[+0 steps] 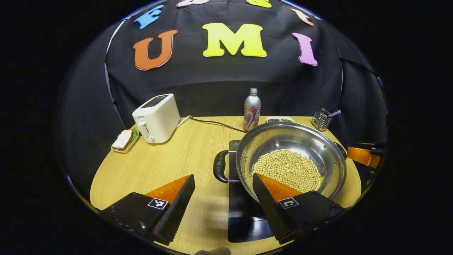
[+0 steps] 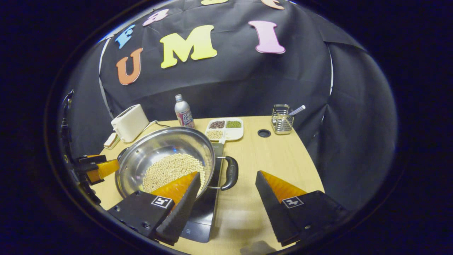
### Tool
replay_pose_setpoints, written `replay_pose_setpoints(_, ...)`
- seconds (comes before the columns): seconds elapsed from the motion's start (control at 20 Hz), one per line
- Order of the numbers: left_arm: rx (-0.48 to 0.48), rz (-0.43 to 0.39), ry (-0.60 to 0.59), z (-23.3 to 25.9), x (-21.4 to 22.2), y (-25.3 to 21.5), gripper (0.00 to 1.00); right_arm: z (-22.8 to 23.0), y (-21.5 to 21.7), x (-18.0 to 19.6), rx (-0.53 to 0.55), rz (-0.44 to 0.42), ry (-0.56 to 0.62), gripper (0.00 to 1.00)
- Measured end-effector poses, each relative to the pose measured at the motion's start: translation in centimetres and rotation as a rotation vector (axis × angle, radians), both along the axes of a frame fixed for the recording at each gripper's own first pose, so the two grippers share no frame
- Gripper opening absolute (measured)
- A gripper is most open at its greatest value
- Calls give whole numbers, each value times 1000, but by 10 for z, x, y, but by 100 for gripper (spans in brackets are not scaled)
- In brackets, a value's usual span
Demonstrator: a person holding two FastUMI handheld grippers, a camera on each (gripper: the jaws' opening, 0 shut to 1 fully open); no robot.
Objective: First push the handle of the pot to place it horizontally, then grasp the pot with both hands and set it on the induction cooktop.
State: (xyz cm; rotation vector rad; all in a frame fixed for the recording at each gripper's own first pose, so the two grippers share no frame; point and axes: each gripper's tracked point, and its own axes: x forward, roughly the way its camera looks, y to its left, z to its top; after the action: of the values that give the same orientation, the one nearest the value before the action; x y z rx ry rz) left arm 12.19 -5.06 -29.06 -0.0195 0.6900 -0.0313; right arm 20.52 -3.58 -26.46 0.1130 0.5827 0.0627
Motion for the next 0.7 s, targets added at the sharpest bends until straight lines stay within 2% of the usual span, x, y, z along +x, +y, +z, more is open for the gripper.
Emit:
replay_pose_setpoints(0.3,-15,-13,-77,54,-31,13,97,58,6,-38,-20,11,-97,98)
replay_pose_setpoints(0.55,64,-17,-173,112,-58,38,97,123,8,-76,-127,17,-233,96)
replay_pose_setpoints(0.7,80,-39,-251,147,-72,44,97,165,19,-101,-136,17,-314,97)
